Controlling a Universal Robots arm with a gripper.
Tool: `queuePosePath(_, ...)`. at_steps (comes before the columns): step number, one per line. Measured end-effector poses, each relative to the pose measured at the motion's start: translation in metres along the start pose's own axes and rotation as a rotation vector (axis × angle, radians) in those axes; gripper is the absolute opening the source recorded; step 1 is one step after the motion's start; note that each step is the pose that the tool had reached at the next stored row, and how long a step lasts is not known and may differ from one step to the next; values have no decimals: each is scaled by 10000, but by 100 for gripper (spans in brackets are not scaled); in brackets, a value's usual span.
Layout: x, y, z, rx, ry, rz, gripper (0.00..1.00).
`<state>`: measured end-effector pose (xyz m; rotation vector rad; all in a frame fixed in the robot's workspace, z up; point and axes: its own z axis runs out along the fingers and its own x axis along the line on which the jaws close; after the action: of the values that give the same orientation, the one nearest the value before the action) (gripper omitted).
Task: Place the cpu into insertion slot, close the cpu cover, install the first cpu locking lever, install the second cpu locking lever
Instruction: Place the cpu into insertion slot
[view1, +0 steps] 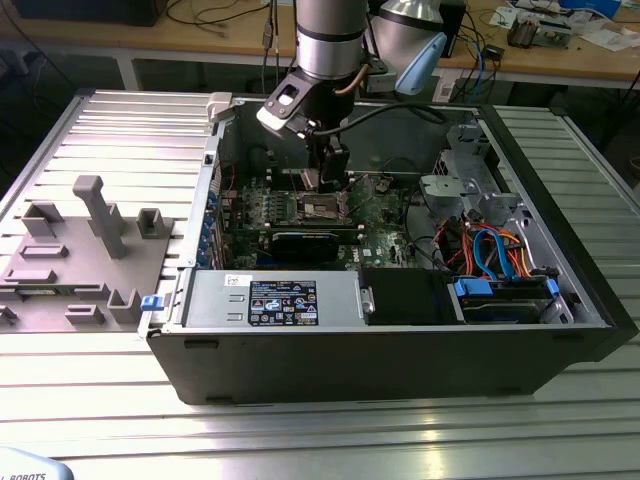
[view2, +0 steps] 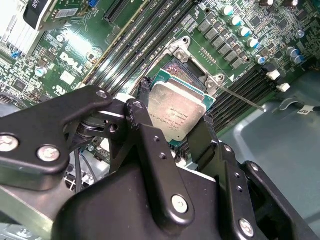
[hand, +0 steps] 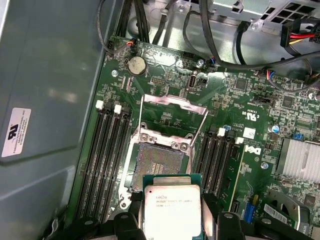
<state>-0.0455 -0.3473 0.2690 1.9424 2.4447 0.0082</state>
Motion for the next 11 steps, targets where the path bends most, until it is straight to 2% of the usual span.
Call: queuePosePath(11,0,0,1,5,-6,348,55)
